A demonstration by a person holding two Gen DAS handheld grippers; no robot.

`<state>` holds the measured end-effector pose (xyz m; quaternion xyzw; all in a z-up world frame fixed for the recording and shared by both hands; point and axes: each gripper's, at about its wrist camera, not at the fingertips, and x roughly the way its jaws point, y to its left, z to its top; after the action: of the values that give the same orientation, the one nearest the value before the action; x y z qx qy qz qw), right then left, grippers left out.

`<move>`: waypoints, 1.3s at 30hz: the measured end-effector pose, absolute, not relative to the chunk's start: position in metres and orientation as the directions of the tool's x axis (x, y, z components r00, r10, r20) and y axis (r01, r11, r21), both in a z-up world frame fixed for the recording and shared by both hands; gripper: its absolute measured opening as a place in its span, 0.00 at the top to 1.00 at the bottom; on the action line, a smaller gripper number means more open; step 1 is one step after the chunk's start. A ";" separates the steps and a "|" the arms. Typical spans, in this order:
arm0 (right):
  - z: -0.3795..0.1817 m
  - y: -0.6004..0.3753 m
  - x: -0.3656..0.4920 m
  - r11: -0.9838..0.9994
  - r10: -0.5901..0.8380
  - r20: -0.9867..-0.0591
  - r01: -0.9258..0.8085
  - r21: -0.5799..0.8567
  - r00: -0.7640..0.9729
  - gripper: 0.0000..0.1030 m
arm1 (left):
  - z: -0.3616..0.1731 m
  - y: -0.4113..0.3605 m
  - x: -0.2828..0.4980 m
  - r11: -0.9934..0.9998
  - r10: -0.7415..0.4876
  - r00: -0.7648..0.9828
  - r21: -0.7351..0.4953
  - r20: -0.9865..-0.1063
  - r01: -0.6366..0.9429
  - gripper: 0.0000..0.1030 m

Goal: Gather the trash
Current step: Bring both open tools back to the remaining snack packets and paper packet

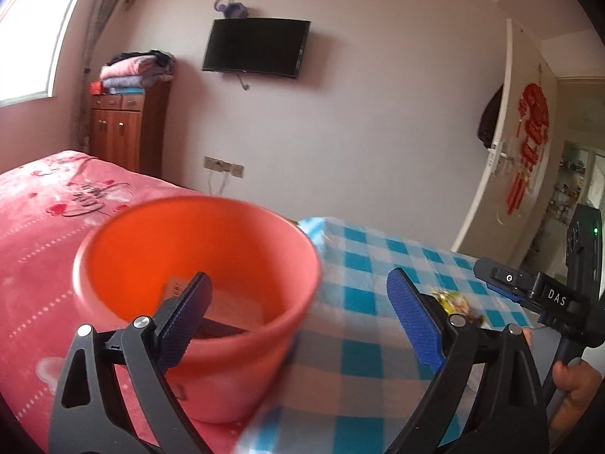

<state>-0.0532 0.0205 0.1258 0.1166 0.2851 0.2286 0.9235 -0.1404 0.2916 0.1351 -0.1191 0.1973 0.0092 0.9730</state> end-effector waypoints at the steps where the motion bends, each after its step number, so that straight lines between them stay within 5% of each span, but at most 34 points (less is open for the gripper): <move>1: 0.125 0.016 -0.056 0.873 0.480 -0.473 -0.346 0.345 0.739 0.05 | 0.134 0.287 -0.142 0.973 -0.038 0.921 -0.226 -0.387 -0.055 0.09; 24: 0.104 -0.107 -0.111 0.904 0.333 -0.392 -0.172 0.392 0.858 0.05 | 0.106 0.164 -0.151 0.972 -0.237 0.833 -0.120 -0.500 0.204 0.09; 39: 0.058 -0.162 -0.113 0.897 0.291 -0.459 -0.073 0.436 0.840 0.05 | 0.070 0.090 -0.138 0.943 -0.277 0.734 -0.029 -0.620 0.331 0.09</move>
<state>-0.1133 -0.1625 0.0581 0.2049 0.2660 0.0973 0.9369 -0.1382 0.0902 0.0702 0.0414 0.3261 -0.1632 0.9302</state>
